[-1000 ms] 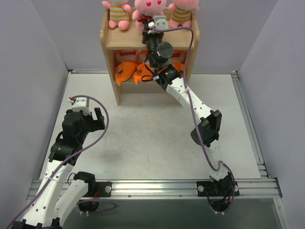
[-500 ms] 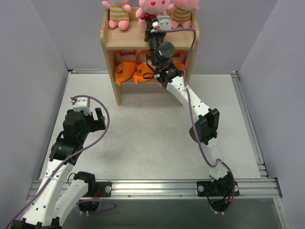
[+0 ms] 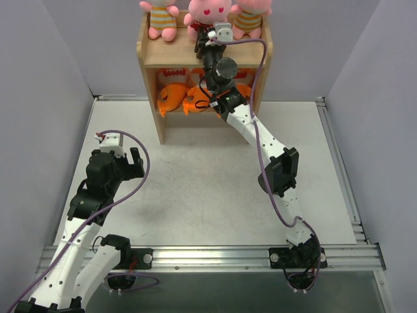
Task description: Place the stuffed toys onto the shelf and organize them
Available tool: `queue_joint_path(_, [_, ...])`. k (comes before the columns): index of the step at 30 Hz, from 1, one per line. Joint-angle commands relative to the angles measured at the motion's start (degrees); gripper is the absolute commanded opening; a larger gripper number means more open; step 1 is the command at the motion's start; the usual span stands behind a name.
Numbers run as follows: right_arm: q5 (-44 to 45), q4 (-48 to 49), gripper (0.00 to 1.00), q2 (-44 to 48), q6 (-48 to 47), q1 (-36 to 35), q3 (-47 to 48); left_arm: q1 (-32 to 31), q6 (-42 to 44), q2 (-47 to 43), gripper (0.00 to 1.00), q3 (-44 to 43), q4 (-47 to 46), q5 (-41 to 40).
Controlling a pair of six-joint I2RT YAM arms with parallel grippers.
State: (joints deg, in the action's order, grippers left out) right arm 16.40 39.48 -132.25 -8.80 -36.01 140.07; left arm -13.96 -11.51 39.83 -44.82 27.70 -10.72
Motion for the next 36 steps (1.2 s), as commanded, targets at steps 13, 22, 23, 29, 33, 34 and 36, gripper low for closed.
queue_joint_path(13, [-0.67, 0.16, 0.23, 1.55, 0.89, 0.33, 3.11, -0.28, 0.52, -0.64, 0.94, -0.18, -0.55, -0.18])
queue_joint_path(22, [-0.23, -6.08, 0.00, 5.33, 1.41, 0.24, 2.05, -0.46, 0.52, -0.81, 0.94, -0.18, -0.54, 0.44])
queue_joint_path(23, [-0.32, -6.87, 0.00, 5.68, 1.50, 0.24, 1.79, -0.46, 0.52, -0.81, 0.94, -0.18, -0.55, 0.44])
queue_joint_path(29, [-2.69, -11.44, 0.00, 7.18, 1.06, 0.24, 2.14, -0.46, 0.52, -0.64, 0.94, -0.18, -0.63, 0.79])
queue_joint_path(33, [-3.83, -13.29, 0.07, 9.19, 0.89, 0.24, 0.56, -0.46, 0.52, -0.55, 0.94, -0.18, -0.55, 0.96])
queue_joint_path(34, [-3.84, -13.21, 0.09, 9.81, 0.97, 0.24, -1.27, -0.46, 0.52, -0.55, 0.94, -0.18, -0.55, 0.96])
queue_joint_path(36, [-3.75, -13.20, 0.06, 11.21, 1.33, 0.24, -2.60, -0.37, 0.61, -0.55, 0.94, -0.18, -0.63, 1.23])
